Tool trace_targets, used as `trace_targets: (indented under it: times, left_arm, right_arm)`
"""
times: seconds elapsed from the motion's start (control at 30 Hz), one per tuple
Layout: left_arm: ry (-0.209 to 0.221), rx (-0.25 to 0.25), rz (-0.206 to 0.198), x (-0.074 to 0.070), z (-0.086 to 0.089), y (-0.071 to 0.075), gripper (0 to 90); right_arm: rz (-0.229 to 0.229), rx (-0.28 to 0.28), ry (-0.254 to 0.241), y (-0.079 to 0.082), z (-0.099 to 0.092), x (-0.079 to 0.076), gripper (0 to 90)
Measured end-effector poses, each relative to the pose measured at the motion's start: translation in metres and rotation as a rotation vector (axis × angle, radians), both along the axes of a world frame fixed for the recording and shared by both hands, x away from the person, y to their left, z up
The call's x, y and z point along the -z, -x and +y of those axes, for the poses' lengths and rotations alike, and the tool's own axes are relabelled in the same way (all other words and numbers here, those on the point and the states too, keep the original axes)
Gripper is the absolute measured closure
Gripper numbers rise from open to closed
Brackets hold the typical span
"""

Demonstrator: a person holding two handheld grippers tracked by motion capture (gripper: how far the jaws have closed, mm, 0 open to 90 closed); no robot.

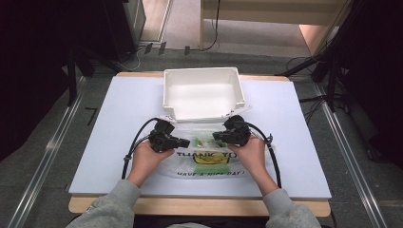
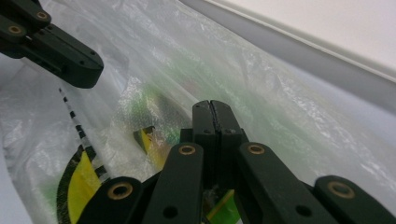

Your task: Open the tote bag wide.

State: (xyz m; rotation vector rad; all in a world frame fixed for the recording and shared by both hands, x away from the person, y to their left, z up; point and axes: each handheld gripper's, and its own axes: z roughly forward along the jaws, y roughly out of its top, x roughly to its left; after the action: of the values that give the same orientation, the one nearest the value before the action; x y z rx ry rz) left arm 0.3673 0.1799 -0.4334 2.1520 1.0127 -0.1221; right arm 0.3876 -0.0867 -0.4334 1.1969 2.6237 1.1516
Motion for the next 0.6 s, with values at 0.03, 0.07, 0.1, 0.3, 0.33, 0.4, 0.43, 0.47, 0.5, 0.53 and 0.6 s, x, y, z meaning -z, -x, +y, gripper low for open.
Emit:
trace_targets:
  times: [0.03, 0.07, 0.1, 0.3, 0.33, 0.4, 0.43, 0.47, 0.5, 0.53, 0.6]
  left_arm:
    - [0.0, 0.003, 0.004, 0.001, 0.0, 0.0, 90.0]
    - [0.002, 0.008, 0.003, 0.001, -0.001, 0.0, 90.0]
    - [0.008, 0.005, 0.007, 0.002, -0.001, 0.001, 90.0]
    - [0.003, 0.025, 0.028, 0.005, -0.003, 0.003, 90.0]
    - [0.009, 0.029, 0.04, 0.007, -0.004, 0.004, 90.0]
    - [0.002, 0.039, 0.042, 0.008, -0.004, 0.005, 90.0]
    - [-0.002, 0.047, 0.045, 0.009, -0.005, 0.007, 90.0]
    - [0.003, 0.046, 0.049, 0.009, -0.005, 0.008, 90.0]
    - [0.003, 0.046, 0.049, 0.009, -0.005, 0.008, 90.0]
    - [0.001, 0.058, 0.054, 0.009, -0.005, 0.011, 90.0]
    - [-0.003, 0.067, 0.062, 0.01, -0.006, 0.013, 90.0]
  right_arm:
    - [0.0, 0.0, 0.0, 0.0, 0.0, 0.0, 90.0]
    - [0.0, -0.001, -0.001, -0.001, 0.001, 0.002, 90.0]
    - [0.005, 0.0, 0.002, -0.003, 0.001, 0.004, 90.0]
    - [-0.007, 0.02, 0.023, -0.009, 0.002, 0.009, 90.0]
    - [-0.009, 0.028, 0.026, -0.012, 0.002, 0.01, 90.0]
    - [-0.009, 0.027, 0.027, -0.014, 0.001, 0.011, 90.0]
    - [-0.01, 0.029, 0.031, -0.016, 0.001, 0.012, 90.0]
    - [-0.008, 0.04, 0.035, -0.017, 0.001, 0.012, 90.0]
    - [-0.008, 0.04, 0.035, -0.017, 0.001, 0.012, 90.0]
    - [-0.011, 0.039, 0.039, -0.02, 0.0, 0.013, 90.0]
    - [-0.009, 0.046, 0.035, -0.022, 0.0, 0.013, 90.0]
